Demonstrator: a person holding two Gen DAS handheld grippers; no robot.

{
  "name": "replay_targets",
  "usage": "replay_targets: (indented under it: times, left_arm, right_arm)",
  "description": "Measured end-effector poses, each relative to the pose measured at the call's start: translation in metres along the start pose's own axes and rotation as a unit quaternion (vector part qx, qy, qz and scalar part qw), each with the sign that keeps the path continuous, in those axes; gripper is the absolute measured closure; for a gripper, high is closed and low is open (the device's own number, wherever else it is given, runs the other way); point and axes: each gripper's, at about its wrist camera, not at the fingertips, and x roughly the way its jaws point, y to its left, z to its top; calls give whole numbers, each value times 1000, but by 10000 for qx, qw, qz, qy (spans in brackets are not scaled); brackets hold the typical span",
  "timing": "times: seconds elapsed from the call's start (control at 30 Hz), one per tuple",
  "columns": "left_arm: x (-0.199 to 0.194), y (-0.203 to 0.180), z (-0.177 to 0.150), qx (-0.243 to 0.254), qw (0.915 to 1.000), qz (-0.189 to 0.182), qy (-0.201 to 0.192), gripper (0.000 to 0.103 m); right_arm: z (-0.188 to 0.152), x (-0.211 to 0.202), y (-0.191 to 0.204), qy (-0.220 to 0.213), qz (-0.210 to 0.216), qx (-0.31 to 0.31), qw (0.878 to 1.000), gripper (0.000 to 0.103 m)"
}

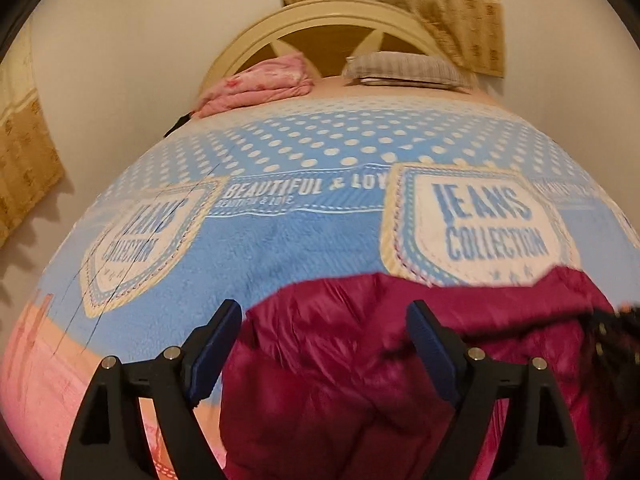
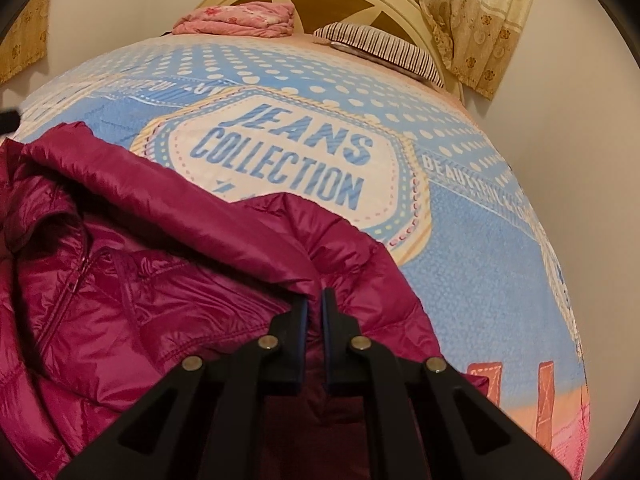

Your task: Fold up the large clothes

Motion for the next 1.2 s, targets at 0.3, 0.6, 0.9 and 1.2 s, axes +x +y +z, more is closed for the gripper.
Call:
replay_targets:
  times: [0.3,0.6,0.9,1.2]
  left_arm:
    - [59,-38,-17,719,9923,771,651,18]
    - [50,-34,-19,720,9932,672,621,18]
    - [21,-28,28,233,9988,376,189,18]
    - [69,-51,17,234,9969,348,670,18]
  right_arm:
    - [-4,-1,0,-17,-10,-92,10000,96]
    - [-4,-20,-18,-24,482,134,9987,57]
    - [23,-45,-51,-392,710,1191,9896,44]
    - [86,9,1,217,1184,1327,9838,43]
